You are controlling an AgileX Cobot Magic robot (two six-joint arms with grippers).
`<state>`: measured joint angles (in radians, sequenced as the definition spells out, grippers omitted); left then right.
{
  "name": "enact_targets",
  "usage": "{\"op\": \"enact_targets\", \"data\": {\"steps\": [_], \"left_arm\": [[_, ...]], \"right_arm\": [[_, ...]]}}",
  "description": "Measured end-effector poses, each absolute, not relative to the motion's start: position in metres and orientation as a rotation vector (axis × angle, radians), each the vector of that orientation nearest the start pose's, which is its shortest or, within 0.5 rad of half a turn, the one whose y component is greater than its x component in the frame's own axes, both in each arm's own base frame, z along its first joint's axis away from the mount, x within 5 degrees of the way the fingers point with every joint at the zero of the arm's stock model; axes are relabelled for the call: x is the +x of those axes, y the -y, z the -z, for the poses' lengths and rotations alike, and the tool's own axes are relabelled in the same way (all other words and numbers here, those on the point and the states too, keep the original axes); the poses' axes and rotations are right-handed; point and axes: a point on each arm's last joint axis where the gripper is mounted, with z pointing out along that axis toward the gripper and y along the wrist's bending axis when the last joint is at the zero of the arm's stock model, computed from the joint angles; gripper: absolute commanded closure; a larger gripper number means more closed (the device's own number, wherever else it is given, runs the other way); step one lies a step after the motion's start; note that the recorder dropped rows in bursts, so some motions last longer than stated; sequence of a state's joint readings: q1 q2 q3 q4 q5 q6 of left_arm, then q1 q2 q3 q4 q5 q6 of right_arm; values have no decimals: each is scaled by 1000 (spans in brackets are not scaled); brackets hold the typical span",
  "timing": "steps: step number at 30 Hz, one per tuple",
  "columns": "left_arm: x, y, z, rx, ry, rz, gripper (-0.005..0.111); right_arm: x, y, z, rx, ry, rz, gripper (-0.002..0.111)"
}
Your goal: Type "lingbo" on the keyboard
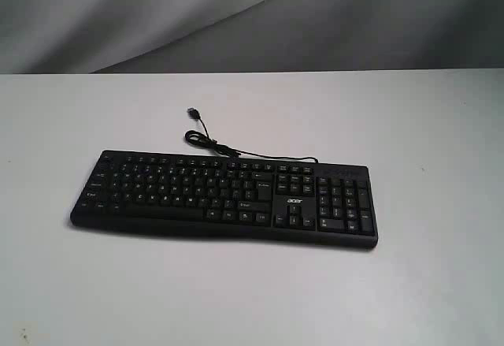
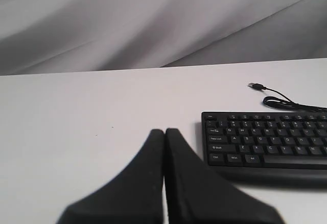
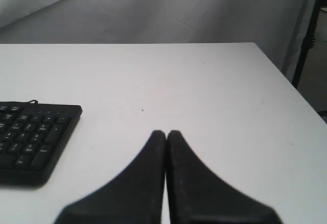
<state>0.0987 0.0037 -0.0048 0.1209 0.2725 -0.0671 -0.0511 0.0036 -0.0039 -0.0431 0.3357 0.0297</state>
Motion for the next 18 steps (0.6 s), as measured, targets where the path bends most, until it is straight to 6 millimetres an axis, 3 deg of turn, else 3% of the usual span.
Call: {"op": "enact_targets", "data": {"steps": [13, 18], "left_arm": [[54, -8, -190, -67, -1754, -137, 106], [54, -8, -190, -67, -1754, -137, 106]], "right_arm": [[54, 4, -185, 45, -1809, 59, 108], [56, 3, -203, 33, -1603, 56, 108]]}}
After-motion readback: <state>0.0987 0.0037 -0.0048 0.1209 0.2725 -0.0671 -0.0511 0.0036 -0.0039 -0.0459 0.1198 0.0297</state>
